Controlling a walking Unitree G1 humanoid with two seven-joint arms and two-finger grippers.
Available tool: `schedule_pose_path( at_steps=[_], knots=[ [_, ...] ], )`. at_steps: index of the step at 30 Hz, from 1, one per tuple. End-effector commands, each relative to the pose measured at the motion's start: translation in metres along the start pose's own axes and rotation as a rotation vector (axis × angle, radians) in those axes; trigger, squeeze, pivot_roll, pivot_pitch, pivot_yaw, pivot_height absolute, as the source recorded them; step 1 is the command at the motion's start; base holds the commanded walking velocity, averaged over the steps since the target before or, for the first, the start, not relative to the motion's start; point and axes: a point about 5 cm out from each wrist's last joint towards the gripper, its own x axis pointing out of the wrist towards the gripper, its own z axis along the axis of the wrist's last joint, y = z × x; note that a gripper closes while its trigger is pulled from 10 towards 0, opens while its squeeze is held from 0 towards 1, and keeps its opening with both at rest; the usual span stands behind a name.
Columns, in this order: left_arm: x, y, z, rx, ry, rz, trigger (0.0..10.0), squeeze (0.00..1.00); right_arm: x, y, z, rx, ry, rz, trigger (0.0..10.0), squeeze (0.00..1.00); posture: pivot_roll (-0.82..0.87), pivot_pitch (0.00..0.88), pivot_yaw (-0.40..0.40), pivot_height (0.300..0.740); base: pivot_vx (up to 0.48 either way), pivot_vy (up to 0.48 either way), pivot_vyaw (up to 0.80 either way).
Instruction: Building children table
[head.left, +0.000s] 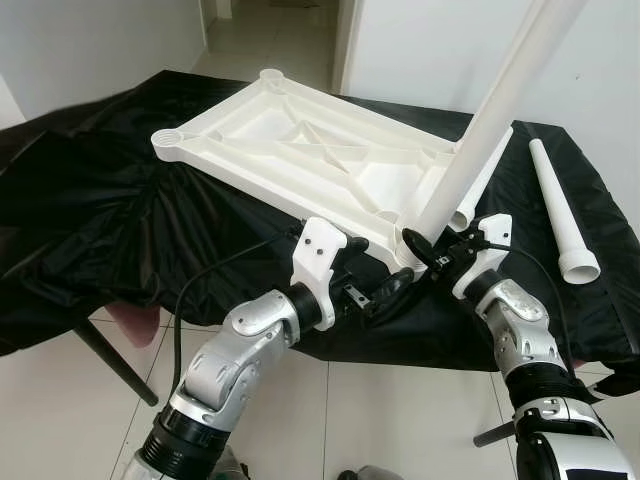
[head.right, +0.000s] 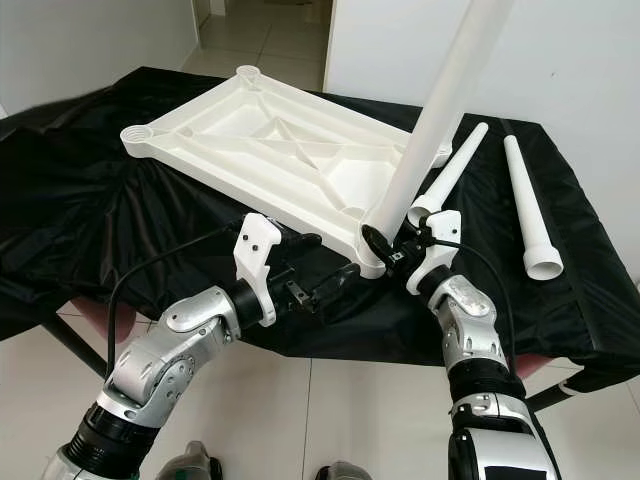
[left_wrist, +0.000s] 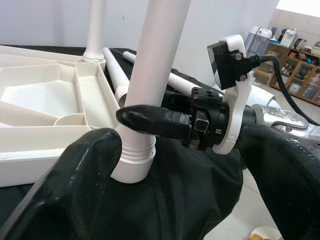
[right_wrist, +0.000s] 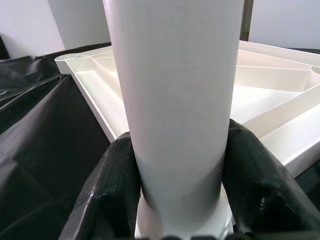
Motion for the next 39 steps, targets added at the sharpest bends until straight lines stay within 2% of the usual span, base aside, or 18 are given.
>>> schedule_pose_path(
  at_steps=[1, 4, 11, 15, 24, 25, 27, 28, 33, 34, 35, 39],
  knots=[
    [0.0, -0.003, -0.002, 0.0, 0.014, -0.035, 10.0, 0.0, -0.011, -0.003, -0.017, 0.043, 0.067, -0.089, 0.0, 0.0, 0.06, 0.044, -0.043, 0.74, 0.0, 0.0, 0.0],
    [0.001, 0.001, -0.005, 0.004, 0.023, -0.02, 10.0, 0.0, -0.011, 0.015, -0.015, 0.048, 0.018, -0.176, 0.0, 0.0, 0.06, 0.049, -0.041, 0.74, 0.0, 0.0, 0.0],
    [0.002, 0.006, -0.007, 0.012, 0.03, -0.008, 10.0, 0.0, -0.012, 0.031, -0.012, 0.061, 0.01, -0.337, 0.0, 0.0, 0.06, 0.05, -0.038, 0.74, 0.0, 0.0, 0.0],
    [0.004, 0.01, -0.004, 0.028, 0.026, 0.0, 10.0, 0.0, -0.014, 0.037, -0.015, 0.04, 0.039, -0.44, 0.0, 0.0, 0.05, 0.048, -0.037, 0.74, 0.0, 0.0, 0.0],
    [0.004, 0.016, -0.002, 0.052, 0.023, 0.02, 10.0, 0.0, -0.018, 0.046, -0.014, 0.027, 0.052, -0.563, 0.0, 0.0, 0.05, 0.047, -0.038, 0.74, 0.0, 0.0, 0.0],
    [0.003, 0.017, -0.002, 0.052, 0.021, 0.023, 10.0, 0.0, -0.019, 0.046, -0.015, 0.029, 0.06, -0.575, 4.3, 0.0, 0.06, 0.045, -0.041, 0.74, 0.0, 0.0, 0.0],
    [0.003, 0.017, -0.002, 0.053, 0.021, 0.024, 10.0, 0.0, -0.018, 0.047, -0.016, 0.035, 0.065, -0.575, 4.3, 0.0, 0.06, 0.045, -0.041, 0.74, 0.0, 0.0, 0.0],
    [0.003, 0.017, -0.002, 0.054, 0.019, 0.03, 10.0, 0.0, -0.018, 0.048, -0.016, 0.037, 0.071, -0.573, 10.0, 0.0, 0.06, 0.045, -0.041, 0.74, 0.0, 0.0, 0.0],
    [0.003, 0.021, -0.001, 0.065, 0.006, 0.061, 10.0, 0.0, -0.017, 0.051, -0.018, 0.042, 0.086, -0.572, 10.0, 0.0, 0.06, 0.038, -0.045, 0.74, 0.0, 0.0, 0.0],
    [0.003, 0.022, -0.001, 0.066, 0.004, 0.066, 10.0, 0.0, -0.017, 0.052, -0.016, 0.043, 0.077, -0.574, 10.0, 0.83, 0.06, 0.038, -0.045, 0.74, 0.0, 0.0, 0.0],
    [0.003, 0.023, -0.001, 0.067, 0.002, 0.07, 10.0, 0.0, -0.018, 0.053, -0.014, 0.047, 0.065, -0.569, 10.0, 1.0, 0.06, 0.034, -0.046, 0.74, 0.0, 0.0, 0.0],
    [0.003, 0.024, -0.001, 0.072, -0.002, 0.08, 10.0, 0.0, -0.017, 0.054, -0.01, 0.052, 0.037, -0.564, 10.0, 1.0, 0.06, 0.03, -0.046, 0.74, 0.0, 0.0, 0.0]
  ],
)
